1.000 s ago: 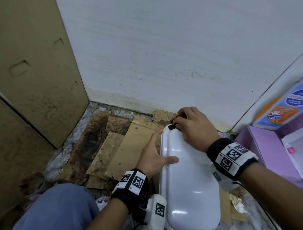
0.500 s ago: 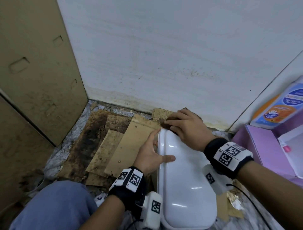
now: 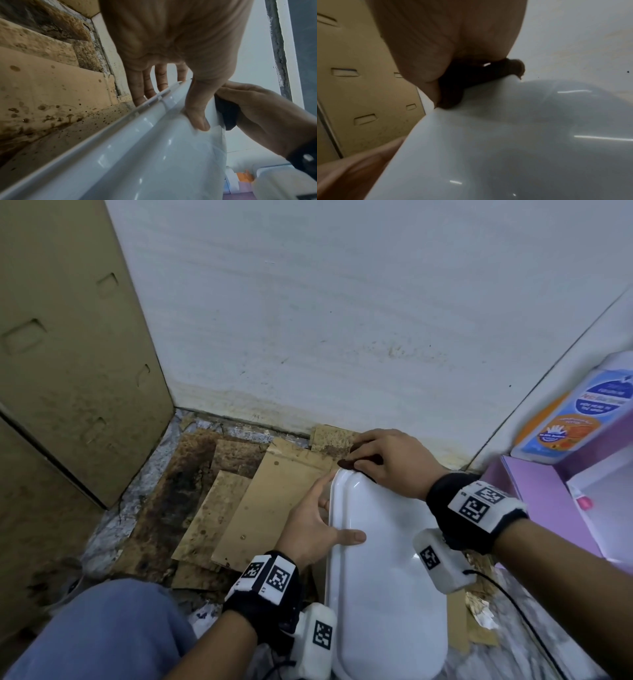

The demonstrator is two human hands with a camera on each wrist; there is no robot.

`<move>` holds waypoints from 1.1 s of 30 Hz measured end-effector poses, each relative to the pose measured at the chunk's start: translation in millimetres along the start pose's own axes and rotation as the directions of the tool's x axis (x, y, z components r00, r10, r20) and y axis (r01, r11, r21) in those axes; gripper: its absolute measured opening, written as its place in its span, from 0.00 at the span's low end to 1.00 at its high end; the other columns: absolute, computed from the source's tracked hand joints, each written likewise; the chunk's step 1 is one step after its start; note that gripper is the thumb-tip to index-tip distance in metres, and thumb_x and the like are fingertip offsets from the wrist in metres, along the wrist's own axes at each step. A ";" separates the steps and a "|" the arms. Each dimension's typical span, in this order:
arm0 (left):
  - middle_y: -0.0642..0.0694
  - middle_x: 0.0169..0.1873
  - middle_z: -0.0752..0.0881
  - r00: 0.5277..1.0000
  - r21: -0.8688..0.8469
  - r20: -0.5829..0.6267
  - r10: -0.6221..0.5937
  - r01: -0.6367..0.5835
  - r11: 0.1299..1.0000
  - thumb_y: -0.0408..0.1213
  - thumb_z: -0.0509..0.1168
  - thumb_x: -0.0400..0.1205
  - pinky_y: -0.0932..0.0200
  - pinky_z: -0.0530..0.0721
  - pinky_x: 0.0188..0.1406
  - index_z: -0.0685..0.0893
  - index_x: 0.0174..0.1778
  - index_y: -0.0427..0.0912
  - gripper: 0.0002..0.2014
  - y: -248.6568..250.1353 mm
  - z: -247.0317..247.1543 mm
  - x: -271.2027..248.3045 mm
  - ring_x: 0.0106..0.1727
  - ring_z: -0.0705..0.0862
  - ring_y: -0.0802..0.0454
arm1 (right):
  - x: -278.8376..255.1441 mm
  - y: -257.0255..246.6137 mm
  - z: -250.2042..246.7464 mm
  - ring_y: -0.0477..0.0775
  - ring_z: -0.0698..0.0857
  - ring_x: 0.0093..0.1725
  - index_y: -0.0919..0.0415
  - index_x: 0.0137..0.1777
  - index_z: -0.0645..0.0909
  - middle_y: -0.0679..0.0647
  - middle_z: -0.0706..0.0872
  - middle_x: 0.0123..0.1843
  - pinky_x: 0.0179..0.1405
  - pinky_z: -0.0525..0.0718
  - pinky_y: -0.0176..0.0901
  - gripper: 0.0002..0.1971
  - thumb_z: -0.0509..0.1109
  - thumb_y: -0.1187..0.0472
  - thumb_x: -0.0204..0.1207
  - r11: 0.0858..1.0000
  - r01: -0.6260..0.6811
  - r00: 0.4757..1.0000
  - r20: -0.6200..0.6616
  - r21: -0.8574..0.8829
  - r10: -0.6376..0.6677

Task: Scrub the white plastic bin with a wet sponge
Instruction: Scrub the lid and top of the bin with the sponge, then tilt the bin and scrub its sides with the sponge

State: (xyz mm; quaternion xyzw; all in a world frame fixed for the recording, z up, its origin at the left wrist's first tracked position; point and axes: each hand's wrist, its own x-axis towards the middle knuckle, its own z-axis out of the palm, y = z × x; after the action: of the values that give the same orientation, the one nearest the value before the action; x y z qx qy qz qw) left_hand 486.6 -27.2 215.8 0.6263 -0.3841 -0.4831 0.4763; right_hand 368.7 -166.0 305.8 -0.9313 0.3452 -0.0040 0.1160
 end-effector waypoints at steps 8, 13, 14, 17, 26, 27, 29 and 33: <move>0.58 0.51 0.80 1.000 0.000 0.027 -0.009 0.009 1.000 0.35 0.85 0.64 0.78 0.79 0.35 0.66 0.78 0.64 0.51 -0.1 -4.8 -2.4 0.50 0.82 0.60 | 9.2 -1.8 -9.2 0.53 0.83 0.55 0.47 0.54 0.89 0.49 0.87 0.55 0.55 0.81 0.50 0.09 0.67 0.54 0.79 0.998 -0.037 0.996 -0.076 0.059 0.042; 0.60 0.58 0.81 1.000 -0.017 0.016 0.000 0.000 1.000 0.37 0.85 0.64 0.68 0.85 0.42 0.68 0.76 0.68 0.49 -2.7 -15.4 4.7 0.55 0.83 0.59 | -15.8 33.1 -17.6 0.41 0.85 0.53 0.51 0.54 0.90 0.43 0.90 0.53 0.51 0.76 0.22 0.08 0.70 0.58 0.80 0.861 -0.147 0.911 -0.272 0.488 0.310; 0.57 0.60 0.82 1.000 -0.030 0.013 -0.004 0.004 1.000 0.39 0.86 0.62 0.60 0.88 0.48 0.69 0.77 0.68 0.50 -2.4 -19.1 6.5 0.57 0.84 0.55 | -24.3 42.8 -16.6 0.42 0.85 0.53 0.50 0.54 0.90 0.42 0.90 0.52 0.49 0.77 0.21 0.09 0.69 0.57 0.80 0.799 -0.174 0.879 -0.275 0.575 0.390; 0.53 0.62 0.83 0.999 -0.063 0.029 -0.024 0.026 0.998 0.46 0.87 0.54 0.45 0.89 0.54 0.72 0.70 0.76 0.50 0.8 -27.3 9.7 0.60 0.85 0.49 | -47.4 62.6 -1.1 0.49 0.88 0.53 0.47 0.52 0.90 0.44 0.91 0.49 0.56 0.84 0.39 0.08 0.69 0.57 0.80 0.635 -0.205 0.803 -0.243 0.745 0.544; 0.49 0.60 0.81 0.993 -0.053 0.074 -0.088 0.092 0.994 0.28 0.81 0.68 0.53 0.88 0.49 0.68 0.76 0.68 0.47 10.6 -35.9 10.9 0.56 0.87 0.48 | -69.0 33.7 47.4 0.37 0.77 0.67 0.45 0.71 0.79 0.38 0.81 0.69 0.67 0.69 0.21 0.17 0.64 0.55 0.84 0.661 -0.097 0.852 -0.281 0.745 0.442; 0.49 0.60 0.82 0.993 -0.043 0.080 -0.092 0.096 0.994 0.28 0.81 0.68 0.52 0.88 0.51 0.68 0.77 0.66 0.47 11.2 -38.1 10.6 0.56 0.87 0.47 | -71.3 30.6 50.1 0.36 0.75 0.69 0.45 0.73 0.77 0.37 0.78 0.72 0.64 0.66 0.16 0.18 0.62 0.55 0.85 0.665 -0.094 0.863 -0.272 0.741 0.426; 0.48 0.62 0.82 0.992 -0.028 0.088 -0.096 0.099 0.995 0.28 0.82 0.67 0.45 0.88 0.57 0.69 0.78 0.66 0.48 11.9 -41.2 9.4 0.59 0.87 0.45 | -75.3 26.2 52.5 0.37 0.75 0.69 0.45 0.72 0.76 0.38 0.78 0.72 0.60 0.66 0.13 0.17 0.61 0.56 0.85 0.639 -0.082 0.860 -0.270 0.765 0.433; 0.48 0.64 0.82 0.994 -0.044 0.058 -0.096 0.098 0.994 0.28 0.81 0.68 0.40 0.86 0.62 0.72 0.71 0.70 0.43 10.9 -43.6 6.6 0.61 0.87 0.44 | -78.5 21.5 48.9 0.41 0.77 0.63 0.45 0.69 0.77 0.39 0.80 0.63 0.54 0.70 0.19 0.16 0.62 0.61 0.84 0.638 -0.102 0.854 -0.261 0.763 0.449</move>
State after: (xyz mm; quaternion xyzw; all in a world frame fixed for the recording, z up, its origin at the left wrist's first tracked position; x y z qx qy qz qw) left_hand 530.3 -26.2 228.3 0.6191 -0.3548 -0.5318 0.4561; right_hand 299.4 -120.8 259.2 -0.7168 0.4730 -0.3263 0.3950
